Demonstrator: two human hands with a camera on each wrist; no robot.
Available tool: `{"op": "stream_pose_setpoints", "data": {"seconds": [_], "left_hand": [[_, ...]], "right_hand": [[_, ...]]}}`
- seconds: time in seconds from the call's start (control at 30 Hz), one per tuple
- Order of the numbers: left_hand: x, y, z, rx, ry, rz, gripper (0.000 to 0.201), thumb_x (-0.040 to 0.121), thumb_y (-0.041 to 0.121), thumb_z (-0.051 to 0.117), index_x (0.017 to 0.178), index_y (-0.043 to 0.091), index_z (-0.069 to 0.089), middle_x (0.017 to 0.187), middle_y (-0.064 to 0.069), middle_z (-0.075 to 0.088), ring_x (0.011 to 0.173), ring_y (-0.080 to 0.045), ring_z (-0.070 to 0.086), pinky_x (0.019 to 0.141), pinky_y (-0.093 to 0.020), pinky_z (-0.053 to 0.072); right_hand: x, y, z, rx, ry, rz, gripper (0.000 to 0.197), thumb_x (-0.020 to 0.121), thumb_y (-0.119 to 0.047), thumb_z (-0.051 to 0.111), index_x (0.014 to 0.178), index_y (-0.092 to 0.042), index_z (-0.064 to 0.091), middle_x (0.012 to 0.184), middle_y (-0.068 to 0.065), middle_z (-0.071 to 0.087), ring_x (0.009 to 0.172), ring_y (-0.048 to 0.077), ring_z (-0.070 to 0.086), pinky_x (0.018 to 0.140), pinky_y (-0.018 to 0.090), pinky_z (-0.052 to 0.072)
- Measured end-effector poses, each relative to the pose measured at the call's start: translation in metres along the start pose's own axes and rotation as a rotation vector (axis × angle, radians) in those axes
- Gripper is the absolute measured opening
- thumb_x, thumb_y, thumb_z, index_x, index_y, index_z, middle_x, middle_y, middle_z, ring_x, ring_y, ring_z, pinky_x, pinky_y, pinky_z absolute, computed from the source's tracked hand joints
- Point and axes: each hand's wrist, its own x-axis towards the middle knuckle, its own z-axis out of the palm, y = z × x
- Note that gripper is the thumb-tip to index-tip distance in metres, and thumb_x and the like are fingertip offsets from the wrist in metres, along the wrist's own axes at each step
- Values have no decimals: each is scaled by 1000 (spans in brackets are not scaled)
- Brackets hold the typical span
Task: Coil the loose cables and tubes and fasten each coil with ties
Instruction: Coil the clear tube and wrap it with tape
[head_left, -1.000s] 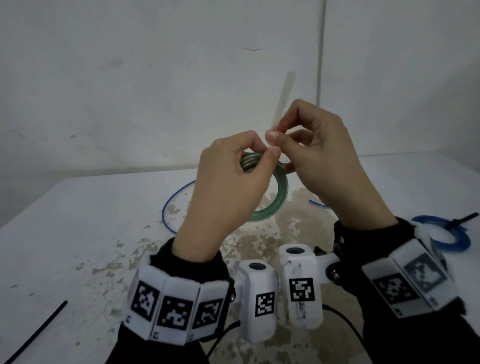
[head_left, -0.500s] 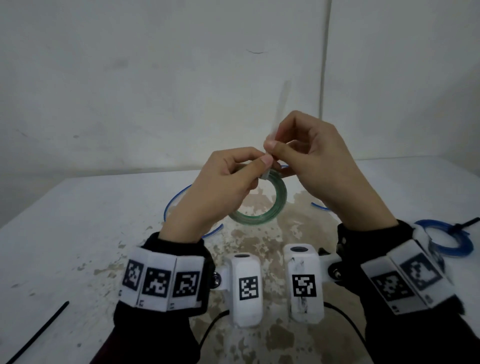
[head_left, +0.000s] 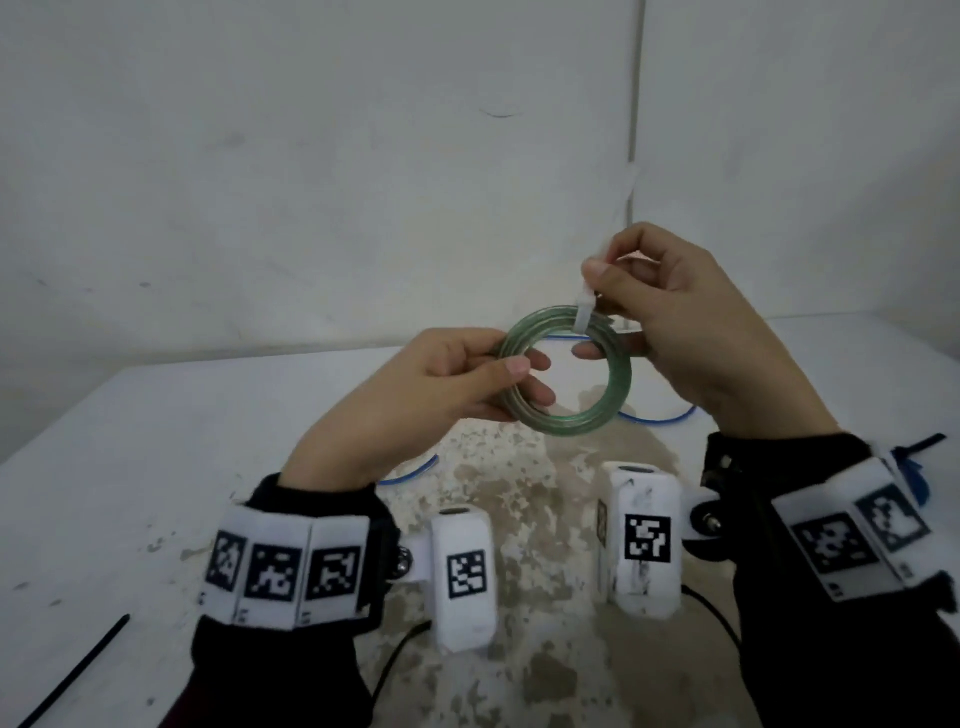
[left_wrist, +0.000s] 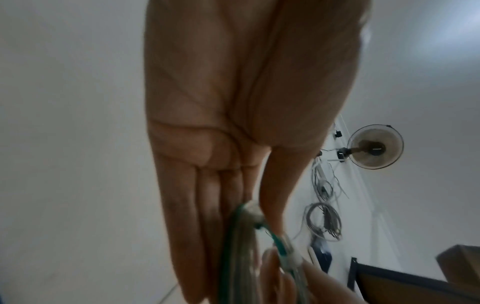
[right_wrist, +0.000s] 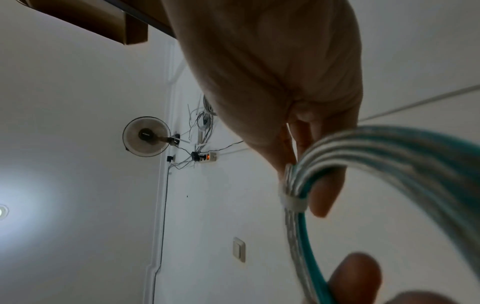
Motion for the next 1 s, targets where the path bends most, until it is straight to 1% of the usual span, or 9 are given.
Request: {"op": "stream_pose_setpoints", "data": {"seconds": [0.1, 0.23, 0.37, 0.5, 0.6, 0.7, 0.77, 0.87, 1.0], "left_hand": [[-2, 2, -7, -43, 46, -21, 20, 92, 11, 54, 104, 1, 67, 92, -15, 74, 82, -19, 71, 76, -25, 57], [-3, 2, -11, -74, 112, -28, 20, 84, 18, 61, 97, 6, 70, 86, -11, 75, 75, -16, 72, 67, -21, 56], [4, -6, -8, -15, 253, -27, 17, 87, 10, 64, 101, 1, 70, 81, -11, 74, 67, -13, 70, 60, -20, 55], [3, -7, -13, -133, 198, -60, 22, 87, 17, 60, 103, 6, 69, 87, -10, 75, 73, -13, 72, 63, -19, 54], [2, -5, -14, -183, 245, -21, 19, 90, 19, 57, 100, 9, 70, 85, -7, 75, 73, -12, 72, 63, -18, 55], [5, -8, -9, -190, 320, 35, 18, 90, 17, 59, 100, 6, 70, 82, -7, 75, 70, -15, 72, 62, -19, 55], [8, -9, -8, -189, 297, 30, 18, 91, 19, 58, 100, 8, 70, 84, -8, 75, 73, -17, 72, 64, -22, 56], [9, -11, -7, -205, 232, 26, 22, 93, 24, 54, 100, 9, 68, 83, -10, 73, 77, -21, 72, 71, -28, 58], [10, -15, -9, -128, 236, 92, 17, 95, 13, 52, 99, 3, 65, 65, -3, 62, 55, -16, 61, 61, -28, 53]], "right_hand": [[-4, -4, -3, -51, -128, 85, 11, 95, -20, 55, 93, -10, 56, 66, -1, 67, 64, 16, 64, 53, 33, 56], [-7, -7, -9, -86, -279, 105, 16, 87, -24, 60, 98, -13, 64, 84, 3, 75, 70, 13, 68, 59, 27, 57], [-4, 2, -4, -95, -236, 101, 8, 87, -8, 63, 94, -11, 66, 86, 4, 75, 71, 14, 70, 68, 31, 60], [-1, 7, 2, -47, -171, 100, 7, 87, -6, 63, 92, -8, 67, 83, 7, 75, 71, 14, 70, 62, 28, 58], [-1, 7, 3, -29, -145, 87, 8, 88, -8, 63, 94, -9, 67, 84, 7, 75, 72, 13, 71, 62, 28, 58], [-1, 7, 2, -104, -205, 108, 13, 90, -11, 61, 100, -4, 66, 87, 11, 74, 74, 16, 71, 63, 28, 59], [-3, 6, -1, -144, -241, 106, 11, 89, -9, 61, 97, -1, 65, 83, 13, 73, 72, 17, 70, 62, 26, 58], [-5, 7, -3, -205, -298, 102, 11, 89, -10, 62, 94, 0, 64, 79, 15, 72, 72, 20, 70, 64, 30, 60], [-6, 9, 2, -171, -363, 190, 29, 93, -27, 55, 102, -1, 65, 83, 10, 71, 76, 17, 68, 64, 29, 59]]}}
